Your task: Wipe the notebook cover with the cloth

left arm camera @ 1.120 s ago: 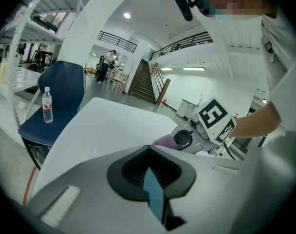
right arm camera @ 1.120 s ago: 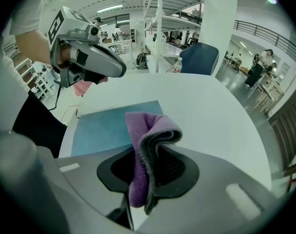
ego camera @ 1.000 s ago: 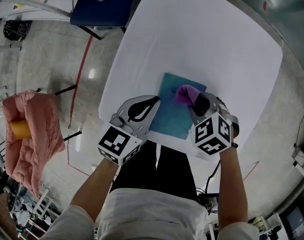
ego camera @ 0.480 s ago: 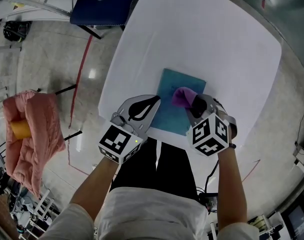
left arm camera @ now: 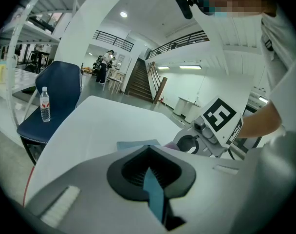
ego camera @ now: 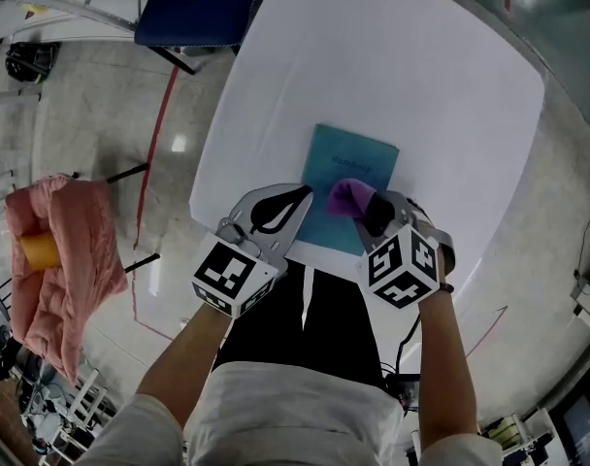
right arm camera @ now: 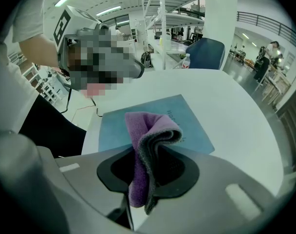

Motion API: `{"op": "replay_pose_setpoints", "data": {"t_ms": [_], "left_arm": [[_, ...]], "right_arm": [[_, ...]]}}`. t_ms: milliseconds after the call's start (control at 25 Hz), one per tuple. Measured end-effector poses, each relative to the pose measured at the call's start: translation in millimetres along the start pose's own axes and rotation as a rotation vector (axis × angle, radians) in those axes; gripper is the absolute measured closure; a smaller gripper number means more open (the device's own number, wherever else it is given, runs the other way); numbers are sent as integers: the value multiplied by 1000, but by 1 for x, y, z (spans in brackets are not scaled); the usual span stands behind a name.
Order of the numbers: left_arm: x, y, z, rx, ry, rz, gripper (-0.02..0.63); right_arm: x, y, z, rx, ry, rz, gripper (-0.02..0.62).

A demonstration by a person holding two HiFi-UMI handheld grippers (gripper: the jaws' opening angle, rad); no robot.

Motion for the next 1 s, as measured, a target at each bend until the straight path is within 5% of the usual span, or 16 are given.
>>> {"op": "replay_pose_setpoints", "data": {"t_ms": [1000], "left_arm": [[4,-12,10,-12,-4,15,606]], "right_arm": [[-2,52,14,-3,43,-223,489]]}}
Point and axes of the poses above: the fingertips, and each gripper's own axes: x backward along the fingers, y to its left, z out of its underside, the point moved 7 cm from there along x, backward along the fingers, and after that the axes turned 14 degrees about y, right-handed, at the moved point
